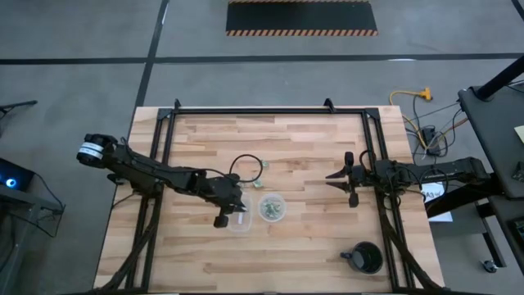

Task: Pick and place items into bin
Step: Put the stevia packet into the left transparent bin

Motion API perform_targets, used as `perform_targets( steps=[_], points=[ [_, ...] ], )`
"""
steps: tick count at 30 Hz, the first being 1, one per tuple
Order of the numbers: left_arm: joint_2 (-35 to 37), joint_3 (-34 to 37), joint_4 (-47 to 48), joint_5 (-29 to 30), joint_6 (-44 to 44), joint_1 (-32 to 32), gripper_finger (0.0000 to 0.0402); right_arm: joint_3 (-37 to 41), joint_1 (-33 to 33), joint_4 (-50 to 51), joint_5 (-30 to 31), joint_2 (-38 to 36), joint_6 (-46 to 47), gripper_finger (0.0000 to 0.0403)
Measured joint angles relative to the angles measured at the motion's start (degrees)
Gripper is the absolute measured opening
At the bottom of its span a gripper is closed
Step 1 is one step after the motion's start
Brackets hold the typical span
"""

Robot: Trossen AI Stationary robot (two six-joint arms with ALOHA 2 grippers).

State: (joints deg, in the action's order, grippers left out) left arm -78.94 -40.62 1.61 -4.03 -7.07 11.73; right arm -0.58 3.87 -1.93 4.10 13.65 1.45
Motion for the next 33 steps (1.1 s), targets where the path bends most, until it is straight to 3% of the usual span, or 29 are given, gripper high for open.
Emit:
perform_targets(
  steps=[20, 33],
  points=[
    [0.00, 0.00, 0.15, 1.41, -0.04, 0.00, 0.0041, 0.00, 0.01, 0.00, 0.00, 0.00, -0.10, 0.0068],
    [0.00, -0.02, -0.21, 1.65, 0.00, -0.02, 0.0041, 0.00, 0.01, 0.00, 0.00, 0.00, -0.10, 0.0084]
  ],
)
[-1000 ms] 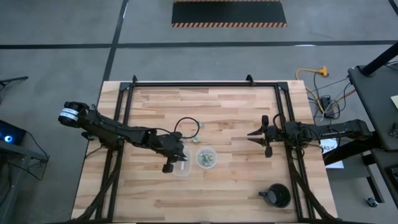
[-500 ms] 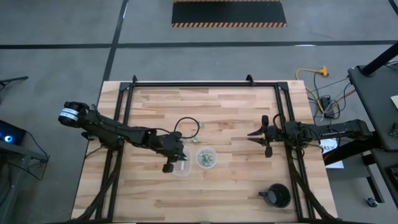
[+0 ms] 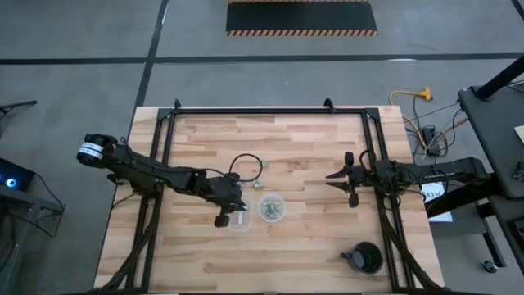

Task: Pick and place items into bin
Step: Put the stevia packet into the left transparent bin

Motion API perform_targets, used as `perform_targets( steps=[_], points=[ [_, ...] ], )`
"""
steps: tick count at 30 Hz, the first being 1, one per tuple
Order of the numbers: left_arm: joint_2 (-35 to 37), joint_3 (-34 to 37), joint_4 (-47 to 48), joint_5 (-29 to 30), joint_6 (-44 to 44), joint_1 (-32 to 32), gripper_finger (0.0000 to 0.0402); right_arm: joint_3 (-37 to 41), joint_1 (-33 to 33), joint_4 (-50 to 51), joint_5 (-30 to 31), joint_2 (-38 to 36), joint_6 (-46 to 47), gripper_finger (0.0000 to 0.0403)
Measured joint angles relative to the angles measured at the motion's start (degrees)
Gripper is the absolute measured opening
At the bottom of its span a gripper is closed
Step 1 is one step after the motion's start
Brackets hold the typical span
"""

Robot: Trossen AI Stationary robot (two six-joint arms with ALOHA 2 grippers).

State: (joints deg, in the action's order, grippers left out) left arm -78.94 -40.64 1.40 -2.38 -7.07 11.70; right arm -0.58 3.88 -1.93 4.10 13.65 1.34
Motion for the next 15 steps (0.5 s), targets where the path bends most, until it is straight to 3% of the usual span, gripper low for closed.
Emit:
perform_targets(
  steps=[15],
  points=[
    [-0.02, -0.02, -3.99, 0.14, 0.02, 0.00, 0.0041, 0.00, 0.00, 0.00, 0.00, 0.00, 0.09, 0.0072]
  ],
)
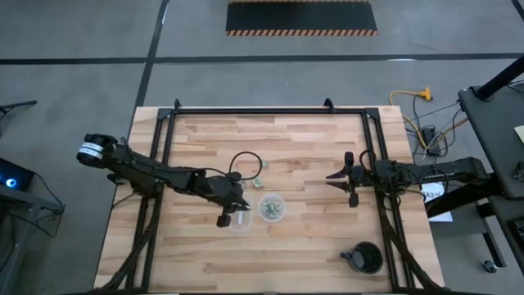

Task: Pick and place items into bin
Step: Put the stevia packet into the left transparent bin

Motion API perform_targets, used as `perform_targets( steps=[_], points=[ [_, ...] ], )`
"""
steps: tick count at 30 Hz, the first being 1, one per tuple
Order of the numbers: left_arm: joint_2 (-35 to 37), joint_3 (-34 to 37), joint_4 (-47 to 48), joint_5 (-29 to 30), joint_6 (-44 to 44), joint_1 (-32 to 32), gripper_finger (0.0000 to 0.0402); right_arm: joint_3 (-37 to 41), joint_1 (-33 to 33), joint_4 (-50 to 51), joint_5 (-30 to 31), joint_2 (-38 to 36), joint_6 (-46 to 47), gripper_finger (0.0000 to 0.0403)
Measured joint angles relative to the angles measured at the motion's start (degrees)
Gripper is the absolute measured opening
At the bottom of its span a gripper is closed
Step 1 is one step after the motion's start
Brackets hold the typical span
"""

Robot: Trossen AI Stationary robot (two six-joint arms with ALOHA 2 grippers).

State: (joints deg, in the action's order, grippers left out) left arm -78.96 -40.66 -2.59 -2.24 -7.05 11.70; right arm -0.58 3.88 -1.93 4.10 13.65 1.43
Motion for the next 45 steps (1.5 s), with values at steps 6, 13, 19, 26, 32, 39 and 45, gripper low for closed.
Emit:
perform_targets(
  steps=[6, 13, 19, 26, 32, 39, 45],
  points=[
    [0.00, 0.00, -0.07, 0.00, 0.00, 0.00, 0.0041, 0.00, 0.00, 0.00, 0.00, 0.00, -0.09, 0.0069],
    [0.00, 0.00, 0.00, -0.03, -0.04, 0.00, 0.0041, 0.00, 0.00, 0.00, 0.00, 0.00, 0.02, 0.0079],
    [0.00, 0.00, 0.04, -0.46, -0.02, 0.00, 0.0041, 0.00, 0.00, 0.00, 0.00, 0.01, -0.07, 0.0086],
    [0.00, 0.15, 2.91, -0.50, -0.09, 0.00, 0.0041, 0.00, -0.01, 0.00, 0.00, 0.02, 0.02, 0.0089],
    [0.00, 0.87, 3.26, -0.59, -3.10, 0.00, 0.0041, 0.00, 0.00, 0.00, 0.00, 0.02, -0.09, 0.0079],
    [0.00, 2.11, 3.15, 2.66, -6.14, -0.02, 0.0080, 0.00, -0.02, 0.00, -0.02, 0.02, 0.00, 0.0068],
    [0.13, 2.63, 3.06, 3.01, -6.14, -0.09, 0.0196, 0.01, -0.01, 0.00, -0.01, 0.01, -0.09, 0.0073]
  ],
)
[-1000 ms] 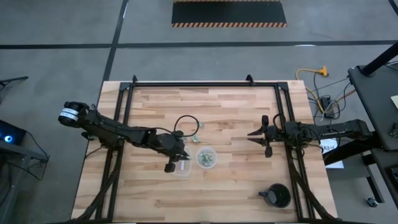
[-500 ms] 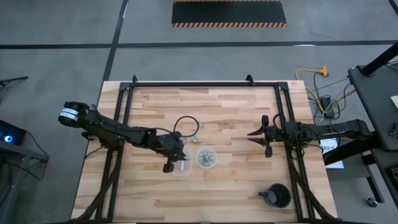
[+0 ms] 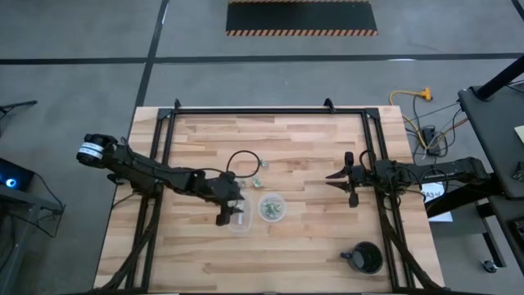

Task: Pick and place items into bin
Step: Put the stevia packet into the left transparent bin

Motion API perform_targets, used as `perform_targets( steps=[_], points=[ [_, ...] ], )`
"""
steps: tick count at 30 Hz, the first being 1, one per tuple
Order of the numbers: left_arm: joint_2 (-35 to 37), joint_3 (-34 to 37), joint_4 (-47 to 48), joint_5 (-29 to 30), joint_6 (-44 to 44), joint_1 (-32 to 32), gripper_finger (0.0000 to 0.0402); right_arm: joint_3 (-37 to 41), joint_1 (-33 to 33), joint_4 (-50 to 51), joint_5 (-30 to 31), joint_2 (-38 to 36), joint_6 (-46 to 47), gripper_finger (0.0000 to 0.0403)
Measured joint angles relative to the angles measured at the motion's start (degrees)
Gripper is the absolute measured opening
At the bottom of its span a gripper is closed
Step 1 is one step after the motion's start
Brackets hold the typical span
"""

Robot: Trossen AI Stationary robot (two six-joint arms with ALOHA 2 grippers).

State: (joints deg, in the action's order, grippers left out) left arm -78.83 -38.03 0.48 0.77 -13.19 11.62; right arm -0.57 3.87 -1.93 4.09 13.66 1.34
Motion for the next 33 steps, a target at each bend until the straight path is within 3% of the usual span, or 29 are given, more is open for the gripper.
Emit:
perform_targets(
  steps=[4, 9, 29, 33],
  points=[
    [0.00, 0.10, -0.04, 1.76, 0.02, 0.00, 0.0263, -0.01, 0.01, 0.00, 0.01, 0.01, 0.01, 0.0079],
    [0.01, 0.08, -0.05, 1.80, 0.02, 0.02, 0.0301, 0.01, 0.01, 0.00, 0.01, 0.01, 0.00, 0.0085],
    [-0.07, 0.08, -4.61, 2.23, 0.57, 0.02, 0.0307, 0.01, 0.00, 0.00, 0.01, 0.00, 0.10, 0.0069],
    [-0.13, 0.08, -4.55, 4.47, 0.88, -0.33, 0.0307, 0.01, 0.01, 0.00, 0.01, 0.01, 0.08, 0.0070]
  ],
)
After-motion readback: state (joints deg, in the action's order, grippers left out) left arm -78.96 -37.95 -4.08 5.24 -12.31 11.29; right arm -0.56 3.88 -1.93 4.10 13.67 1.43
